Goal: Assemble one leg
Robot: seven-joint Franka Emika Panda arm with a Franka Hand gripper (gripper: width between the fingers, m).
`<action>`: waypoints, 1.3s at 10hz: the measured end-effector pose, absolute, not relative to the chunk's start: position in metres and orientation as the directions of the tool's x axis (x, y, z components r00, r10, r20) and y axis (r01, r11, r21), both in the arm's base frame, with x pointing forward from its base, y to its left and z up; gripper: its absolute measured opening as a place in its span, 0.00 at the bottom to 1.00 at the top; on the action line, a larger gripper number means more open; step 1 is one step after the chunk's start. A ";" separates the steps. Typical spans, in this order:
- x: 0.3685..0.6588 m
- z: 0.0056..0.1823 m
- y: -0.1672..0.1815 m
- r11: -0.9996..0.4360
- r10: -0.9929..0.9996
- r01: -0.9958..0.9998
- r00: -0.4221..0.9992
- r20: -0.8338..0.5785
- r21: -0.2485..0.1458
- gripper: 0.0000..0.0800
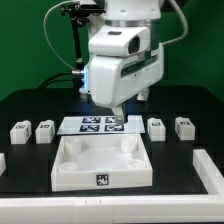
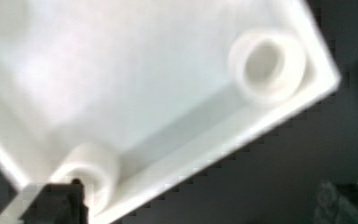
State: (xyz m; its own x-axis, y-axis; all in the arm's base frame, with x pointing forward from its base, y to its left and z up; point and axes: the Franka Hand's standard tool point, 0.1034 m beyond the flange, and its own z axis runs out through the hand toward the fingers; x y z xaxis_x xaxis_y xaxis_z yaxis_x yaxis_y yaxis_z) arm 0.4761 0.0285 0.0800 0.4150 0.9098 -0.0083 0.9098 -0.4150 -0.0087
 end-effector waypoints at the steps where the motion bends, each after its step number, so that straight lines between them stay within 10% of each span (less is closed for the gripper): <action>1: 0.452 0.066 0.021 -0.322 0.947 0.947 0.322 -0.001 -0.007 0.81; 5: 0.419 0.022 -0.025 0.098 0.995 0.995 -0.098 0.023 -0.002 0.81; 10: 0.428 0.006 -0.033 0.020 0.999 1.000 -0.020 0.032 -0.009 0.81; 12: 0.428 0.006 -0.033 0.019 0.999 1.000 -0.018 0.032 -0.010 0.49; 13: 0.428 0.006 -0.033 0.018 0.999 1.000 -0.018 0.032 -0.010 0.49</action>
Offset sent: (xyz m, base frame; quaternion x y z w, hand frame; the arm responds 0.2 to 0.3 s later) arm -0.0181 -0.0226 -0.0404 -0.0110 0.0574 -0.2515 0.9661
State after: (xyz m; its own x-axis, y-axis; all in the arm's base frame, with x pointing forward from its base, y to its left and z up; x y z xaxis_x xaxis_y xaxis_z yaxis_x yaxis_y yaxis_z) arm 0.4279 -0.0334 0.0058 -0.0180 0.9993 0.0321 0.9998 0.0184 -0.0100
